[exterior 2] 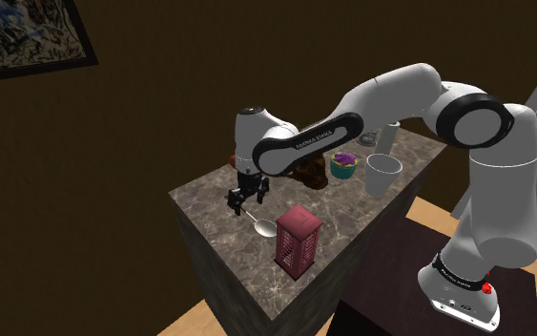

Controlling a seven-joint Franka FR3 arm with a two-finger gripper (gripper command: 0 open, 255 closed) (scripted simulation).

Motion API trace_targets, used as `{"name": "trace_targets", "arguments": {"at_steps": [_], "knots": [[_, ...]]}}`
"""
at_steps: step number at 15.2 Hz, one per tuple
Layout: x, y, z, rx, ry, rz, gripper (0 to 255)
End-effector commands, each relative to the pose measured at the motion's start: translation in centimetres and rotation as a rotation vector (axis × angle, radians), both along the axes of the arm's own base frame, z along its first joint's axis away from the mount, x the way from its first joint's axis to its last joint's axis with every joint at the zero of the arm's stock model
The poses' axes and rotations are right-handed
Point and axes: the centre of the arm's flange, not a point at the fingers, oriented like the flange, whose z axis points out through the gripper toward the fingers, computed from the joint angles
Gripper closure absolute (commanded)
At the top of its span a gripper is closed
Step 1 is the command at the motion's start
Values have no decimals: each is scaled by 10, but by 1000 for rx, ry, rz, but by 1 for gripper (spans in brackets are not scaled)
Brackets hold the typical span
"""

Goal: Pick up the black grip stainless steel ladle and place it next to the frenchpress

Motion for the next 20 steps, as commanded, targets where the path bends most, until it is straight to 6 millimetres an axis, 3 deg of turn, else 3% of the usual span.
{"name": "trace_targets", "arguments": {"at_steps": [1,4,12,13,20], "knots": [[2,2,-10,1,0,-1,0],[2,4,-29,1,0,-1,0],[2,4,-28,1,0,-1,0],[2,4,-28,1,0,-1,255],[2,4,-28,1,0,-1,255]]}}
